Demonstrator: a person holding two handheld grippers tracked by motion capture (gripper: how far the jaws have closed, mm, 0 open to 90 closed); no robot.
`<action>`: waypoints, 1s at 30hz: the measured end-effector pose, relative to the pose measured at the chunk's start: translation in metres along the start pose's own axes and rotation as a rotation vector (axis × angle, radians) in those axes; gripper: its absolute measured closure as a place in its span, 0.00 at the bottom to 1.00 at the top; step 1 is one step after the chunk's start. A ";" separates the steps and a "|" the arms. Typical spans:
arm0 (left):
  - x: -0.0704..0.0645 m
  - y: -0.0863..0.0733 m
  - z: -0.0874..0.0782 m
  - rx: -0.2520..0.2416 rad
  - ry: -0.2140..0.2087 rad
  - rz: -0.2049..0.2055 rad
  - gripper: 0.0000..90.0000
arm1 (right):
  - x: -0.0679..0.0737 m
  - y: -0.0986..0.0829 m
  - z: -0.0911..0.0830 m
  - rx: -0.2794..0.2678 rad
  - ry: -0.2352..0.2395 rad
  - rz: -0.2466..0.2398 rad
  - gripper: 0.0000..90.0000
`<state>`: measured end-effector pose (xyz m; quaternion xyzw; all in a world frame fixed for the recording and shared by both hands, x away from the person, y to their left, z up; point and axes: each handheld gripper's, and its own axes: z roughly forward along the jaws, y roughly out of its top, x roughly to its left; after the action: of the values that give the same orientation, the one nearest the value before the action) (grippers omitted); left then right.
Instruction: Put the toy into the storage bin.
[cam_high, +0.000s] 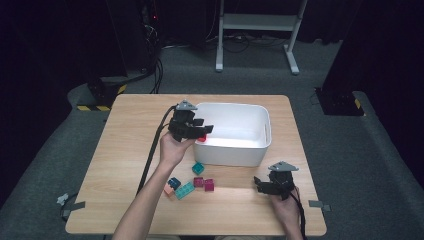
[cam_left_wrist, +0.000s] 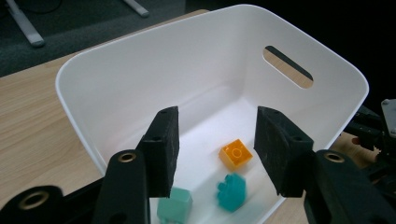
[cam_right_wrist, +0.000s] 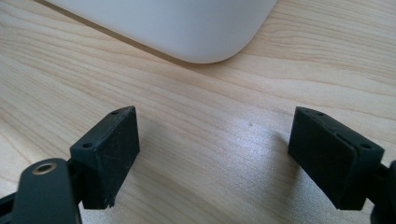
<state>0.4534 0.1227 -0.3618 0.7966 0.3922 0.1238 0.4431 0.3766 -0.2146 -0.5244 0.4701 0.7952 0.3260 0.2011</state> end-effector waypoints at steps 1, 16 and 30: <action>0.000 0.000 -0.001 -0.003 0.000 -0.001 0.55 | 0.000 0.000 0.000 0.000 0.000 0.000 0.18; 0.009 -0.018 -0.032 -0.035 0.056 -0.017 0.50 | 0.000 0.000 0.000 0.000 0.000 0.000 0.18; 0.017 -0.055 -0.062 -0.050 0.104 -0.045 0.50 | 0.000 0.000 0.000 0.000 0.000 0.000 0.18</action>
<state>0.4024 0.1897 -0.3727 0.7689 0.4291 0.1647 0.4445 0.3766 -0.2146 -0.5244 0.4702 0.7951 0.3260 0.2010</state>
